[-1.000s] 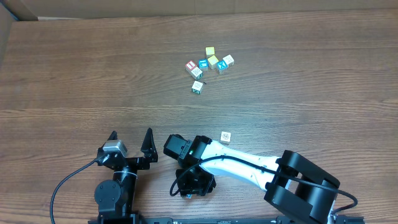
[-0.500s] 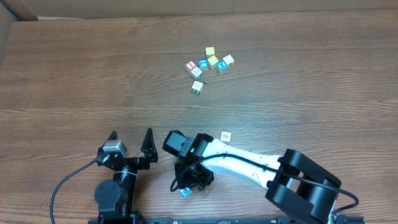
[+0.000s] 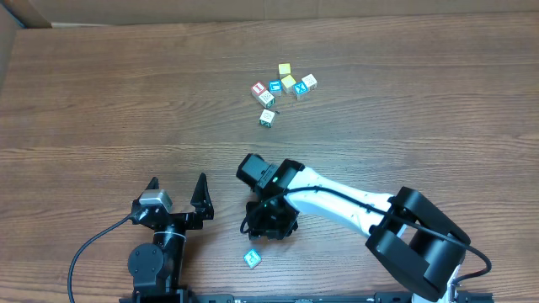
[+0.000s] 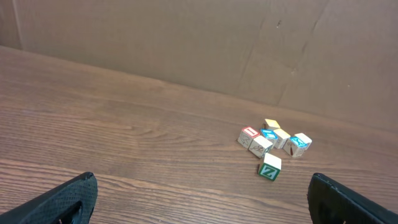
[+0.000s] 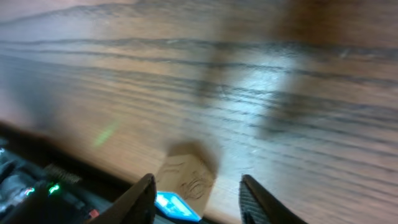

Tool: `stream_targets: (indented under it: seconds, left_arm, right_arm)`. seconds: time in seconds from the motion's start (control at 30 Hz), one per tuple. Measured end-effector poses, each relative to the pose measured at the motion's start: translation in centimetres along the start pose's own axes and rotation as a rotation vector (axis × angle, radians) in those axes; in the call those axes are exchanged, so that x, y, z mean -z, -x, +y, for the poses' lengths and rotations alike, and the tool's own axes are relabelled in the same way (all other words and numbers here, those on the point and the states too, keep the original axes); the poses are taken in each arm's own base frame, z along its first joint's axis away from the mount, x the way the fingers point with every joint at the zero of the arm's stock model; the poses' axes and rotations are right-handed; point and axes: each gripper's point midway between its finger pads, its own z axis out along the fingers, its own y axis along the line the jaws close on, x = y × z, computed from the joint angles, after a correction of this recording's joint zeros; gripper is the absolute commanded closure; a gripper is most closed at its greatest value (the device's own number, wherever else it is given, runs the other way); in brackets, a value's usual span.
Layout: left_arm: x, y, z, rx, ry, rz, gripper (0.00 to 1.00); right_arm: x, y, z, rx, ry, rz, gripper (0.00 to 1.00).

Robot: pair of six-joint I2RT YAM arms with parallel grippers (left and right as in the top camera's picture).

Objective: Flip 3 blocks

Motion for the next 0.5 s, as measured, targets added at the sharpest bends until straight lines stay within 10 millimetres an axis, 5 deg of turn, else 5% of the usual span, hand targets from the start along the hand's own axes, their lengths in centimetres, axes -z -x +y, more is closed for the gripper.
stream_targets:
  seconds: [0.13,0.5]
  left_arm:
    - [0.0,0.0,0.0,0.000,0.000,0.000,0.00]
    - [0.0,0.0,0.0,0.000,0.000,0.000,0.00]
  right_arm:
    - [0.5,-0.7,1.1,0.073,0.095,0.068,0.96]
    - [0.4,-2.3,2.3,0.206,0.136,0.107,0.96]
